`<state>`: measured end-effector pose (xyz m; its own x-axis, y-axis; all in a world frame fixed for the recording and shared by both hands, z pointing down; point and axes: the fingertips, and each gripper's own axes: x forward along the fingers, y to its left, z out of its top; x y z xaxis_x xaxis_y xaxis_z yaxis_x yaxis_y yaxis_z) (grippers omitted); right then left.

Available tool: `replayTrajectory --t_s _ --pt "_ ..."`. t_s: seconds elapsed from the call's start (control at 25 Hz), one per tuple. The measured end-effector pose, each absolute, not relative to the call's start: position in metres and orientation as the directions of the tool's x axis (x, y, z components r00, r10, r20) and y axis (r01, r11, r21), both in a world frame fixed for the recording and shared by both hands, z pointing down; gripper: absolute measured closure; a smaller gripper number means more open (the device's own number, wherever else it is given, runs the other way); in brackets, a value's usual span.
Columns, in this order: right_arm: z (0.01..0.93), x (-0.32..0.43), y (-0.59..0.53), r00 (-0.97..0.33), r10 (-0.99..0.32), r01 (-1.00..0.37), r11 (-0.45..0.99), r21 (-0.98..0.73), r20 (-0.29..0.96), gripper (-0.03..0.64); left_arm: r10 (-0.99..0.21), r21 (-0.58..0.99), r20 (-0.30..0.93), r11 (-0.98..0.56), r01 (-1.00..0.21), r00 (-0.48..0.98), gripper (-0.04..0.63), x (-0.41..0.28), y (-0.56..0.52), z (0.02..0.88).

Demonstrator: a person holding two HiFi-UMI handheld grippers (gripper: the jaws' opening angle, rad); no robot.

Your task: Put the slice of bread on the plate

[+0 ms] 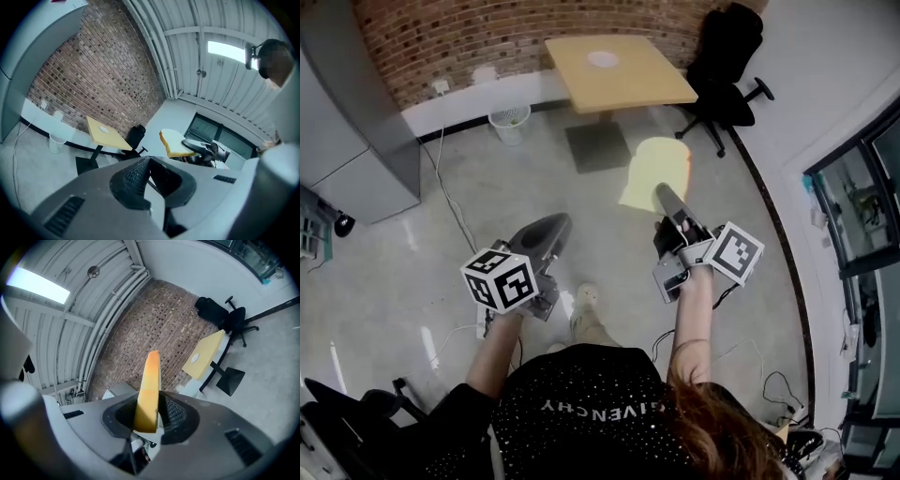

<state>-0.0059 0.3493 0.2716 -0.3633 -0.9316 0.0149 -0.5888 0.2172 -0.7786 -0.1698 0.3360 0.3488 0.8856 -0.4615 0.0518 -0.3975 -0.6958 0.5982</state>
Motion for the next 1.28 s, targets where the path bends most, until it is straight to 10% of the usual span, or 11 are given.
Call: replayTrajectory --t_s 1.28 --pt "0.345 0.118 0.082 -0.504 -0.862 -0.483 0.236 -0.843 0.047 0.522 -0.521 0.683 0.066 -0.598 -0.419 0.851 0.586 0.009 0.087 0.382"
